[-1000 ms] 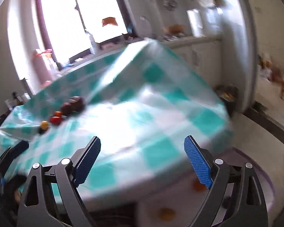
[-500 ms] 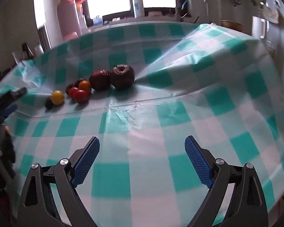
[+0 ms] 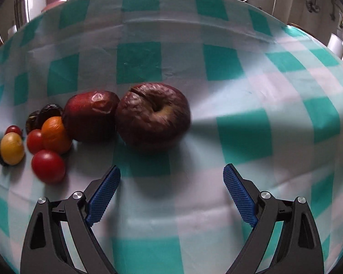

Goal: Organize fruits
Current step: 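Move both open tools back toward the fruit row, then grasp the wrinkled brown apple with the right tool while the left tool grasps a dark plum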

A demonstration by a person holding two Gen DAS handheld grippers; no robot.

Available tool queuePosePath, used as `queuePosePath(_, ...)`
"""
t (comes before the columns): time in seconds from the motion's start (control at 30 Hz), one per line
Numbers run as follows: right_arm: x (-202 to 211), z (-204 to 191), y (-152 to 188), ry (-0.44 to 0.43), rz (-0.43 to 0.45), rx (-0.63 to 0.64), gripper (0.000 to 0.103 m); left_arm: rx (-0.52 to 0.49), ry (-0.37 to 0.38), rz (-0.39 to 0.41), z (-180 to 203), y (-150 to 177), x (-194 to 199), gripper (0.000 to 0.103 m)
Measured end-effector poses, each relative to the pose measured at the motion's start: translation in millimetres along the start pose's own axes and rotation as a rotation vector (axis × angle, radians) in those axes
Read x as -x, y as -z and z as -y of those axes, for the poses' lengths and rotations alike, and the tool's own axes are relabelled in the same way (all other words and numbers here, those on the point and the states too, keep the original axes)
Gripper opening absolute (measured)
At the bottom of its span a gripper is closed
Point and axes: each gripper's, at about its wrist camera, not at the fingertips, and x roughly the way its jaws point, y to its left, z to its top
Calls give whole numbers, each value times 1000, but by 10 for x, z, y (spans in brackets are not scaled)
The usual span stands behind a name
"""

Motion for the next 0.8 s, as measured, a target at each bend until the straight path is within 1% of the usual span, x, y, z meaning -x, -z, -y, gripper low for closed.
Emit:
queuePosePath(0.1, -140, -77, -155, 31, -5, 9, 89, -9, -13, -5, 25, 21, -16, 101)
queuePosePath(0.2, -258, -116, -302, 51, 0, 24, 89, -19, -14, -27, 59, 55, -54, 101)
queuePosePath(0.27, -291, -89, -329, 30, -2, 26, 87, -35, -20, -43, 93, 80, -85, 101)
queuePosePath(0.3, -293, -70, -327, 7, -2, 23, 78, -43, -23, -47, 105, 90, -96, 101)
queuePosePath(0.33, -281, -39, -314, -38, 1, 20, 64, -48, -26, -55, 117, 99, -110, 101)
queuePosePath(0.43, -214, -10, -245, -81, 7, 18, 64, -58, -33, -83, 137, 133, -165, 101)
queuePosePath(0.5, -118, 34, -130, -132, 15, -11, 64, -70, -49, -97, 145, 157, -195, 101)
queuePosePath(0.57, 75, 132, 78, -200, 34, -59, 64, -86, -53, -121, 157, 181, -242, 101)
queuePosePath(0.6, 123, 159, 131, -218, 38, -75, 64, -96, -55, -134, 168, 191, -265, 101)
queuePosePath(0.67, 254, 264, 309, -286, 44, -137, 64, -127, -64, -169, 198, 225, -332, 101)
queuePosePath(0.73, 341, 362, 470, -353, 43, -190, 64, -146, -56, -200, 218, 242, -383, 101)
queuePosePath(0.8, 409, 402, 582, -388, 54, -223, 64, -177, -58, -202, 254, 242, -405, 101)
